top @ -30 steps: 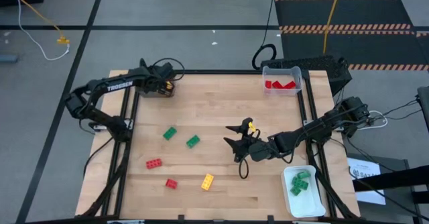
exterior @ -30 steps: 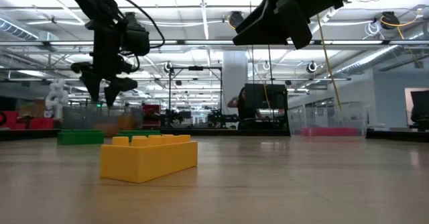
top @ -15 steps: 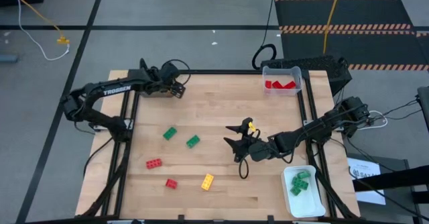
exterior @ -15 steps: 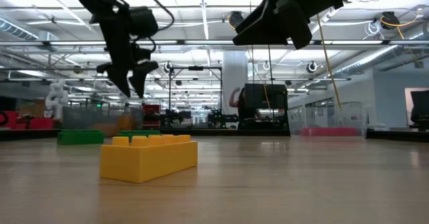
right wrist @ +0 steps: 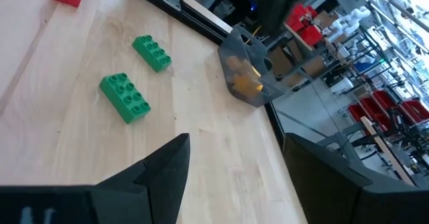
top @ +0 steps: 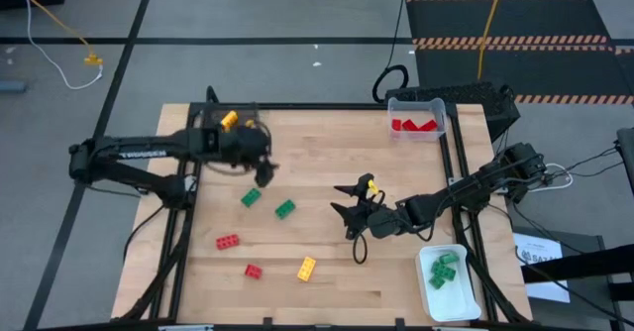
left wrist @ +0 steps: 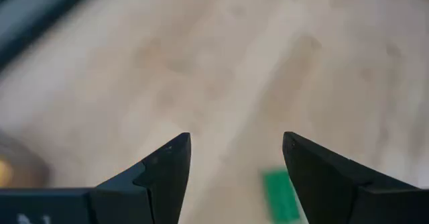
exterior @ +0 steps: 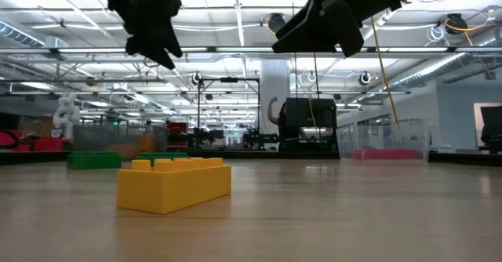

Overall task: Sort & place blocks by color
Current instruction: Put the green gamepiece into the white bin

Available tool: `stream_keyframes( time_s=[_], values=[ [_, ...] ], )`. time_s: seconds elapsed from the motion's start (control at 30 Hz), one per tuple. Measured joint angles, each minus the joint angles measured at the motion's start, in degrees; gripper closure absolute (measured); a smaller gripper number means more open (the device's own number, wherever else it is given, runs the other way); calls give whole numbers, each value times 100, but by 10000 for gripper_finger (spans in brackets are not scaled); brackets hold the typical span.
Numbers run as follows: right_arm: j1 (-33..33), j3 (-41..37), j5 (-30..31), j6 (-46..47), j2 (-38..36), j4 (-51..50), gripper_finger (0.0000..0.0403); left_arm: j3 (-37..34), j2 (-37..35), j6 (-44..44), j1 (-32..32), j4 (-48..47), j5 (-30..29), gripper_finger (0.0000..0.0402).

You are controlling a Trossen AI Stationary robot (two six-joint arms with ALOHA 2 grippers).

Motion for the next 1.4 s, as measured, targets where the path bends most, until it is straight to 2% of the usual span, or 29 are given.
stream_keyframes(
  time_s=[0.1,0.2,0.33,0.43,0.6,0.8,0.9,1.2,1.4],
  values=[
    [0,0,2,16,0,0,167,-4,79,-515,-733,-404,-234,163],
    [0,0,2,19,-1,-2,167,-23,244,-1113,-1312,-999,-792,163],
    [69,-2,82,-91,-65,-17,167,-108,547,-1998,-1705,-1637,-1265,163],
    [246,-7,436,-162,-302,306,167,-203,818,-2487,-1800,-1781,-1380,163],
    [577,0,431,-68,-911,606,167,-394,1245,-2762,-1792,-1860,-1365,163],
    [884,0,459,193,-1406,55,167,-632,1601,-2899,-1637,-1902,-558,163],
    [944,0,618,319,-1491,-114,167,-667,1638,-2831,-1656,-1851,-369,163],
    [959,0,726,347,-1512,-216,167,-696,1775,-2599,-1654,-1533,-368,163],
    [988,0,726,341,-1512,-197,167,-1203,1775,-2555,-1467,-1184,-311,163]
  ],
)
